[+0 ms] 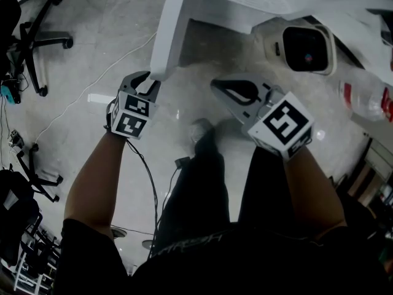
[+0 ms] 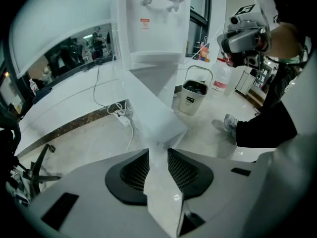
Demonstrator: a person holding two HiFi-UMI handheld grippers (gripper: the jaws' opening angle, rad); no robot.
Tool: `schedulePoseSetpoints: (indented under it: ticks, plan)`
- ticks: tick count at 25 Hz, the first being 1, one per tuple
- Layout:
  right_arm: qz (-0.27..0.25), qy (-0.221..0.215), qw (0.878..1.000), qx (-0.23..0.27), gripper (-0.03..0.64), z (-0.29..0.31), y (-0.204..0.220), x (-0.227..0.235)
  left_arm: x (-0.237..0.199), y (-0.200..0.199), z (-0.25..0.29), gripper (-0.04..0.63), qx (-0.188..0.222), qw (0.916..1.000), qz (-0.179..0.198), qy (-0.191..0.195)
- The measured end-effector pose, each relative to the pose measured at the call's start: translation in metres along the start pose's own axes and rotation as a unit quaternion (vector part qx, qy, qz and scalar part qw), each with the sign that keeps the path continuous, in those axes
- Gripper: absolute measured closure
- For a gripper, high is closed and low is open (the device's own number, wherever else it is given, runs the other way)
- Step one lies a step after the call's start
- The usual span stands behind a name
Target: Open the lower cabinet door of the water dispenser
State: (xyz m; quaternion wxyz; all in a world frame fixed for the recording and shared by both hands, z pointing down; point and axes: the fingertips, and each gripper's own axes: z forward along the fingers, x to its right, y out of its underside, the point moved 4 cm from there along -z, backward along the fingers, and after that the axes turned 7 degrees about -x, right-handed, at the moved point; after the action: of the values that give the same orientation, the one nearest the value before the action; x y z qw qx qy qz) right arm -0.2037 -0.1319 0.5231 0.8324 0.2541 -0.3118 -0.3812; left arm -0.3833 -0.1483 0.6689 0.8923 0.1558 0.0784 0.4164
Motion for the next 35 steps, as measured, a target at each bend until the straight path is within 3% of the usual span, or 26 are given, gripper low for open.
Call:
schedulePoseSetpoints:
  ticks: [9,16,22,27,31,35]
  plan:
    - [0.005,0.011,1.000,-0.002,0.603,0.000,-0.005,-0.005,-0.017,0.009,-0.003,0.483,-0.014,0.9999,-0.009,-0.005]
    - [0.019,0.012,1.000,0.003,0.603,-0.004,-0.012,-0.009,-0.027,0.016,-0.007,0.488,-0.025,0.9967,-0.077,-0.011]
    - [0.026,0.012,0.999,0.019,0.603,-0.020,-0.021,-0.017,-0.021,0.020,-0.024,0.488,-0.020,0.9878,-0.154,-0.008]
    - [0.004,0.008,1.000,0.024,0.603,-0.043,-0.018,-0.028,0.007,0.017,-0.067,0.488,0.023,0.9764,-0.215,-0.008]
    - [-0.029,-0.003,0.999,0.035,0.603,-0.071,-0.024,-0.048,0.054,0.002,-0.121,0.488,0.079,0.9766,-0.200,0.004]
    - [-0.035,-0.021,0.997,0.058,0.603,-0.126,-0.026,-0.079,0.117,-0.025,-0.188,0.495,0.139,0.9665,-0.214,0.022]
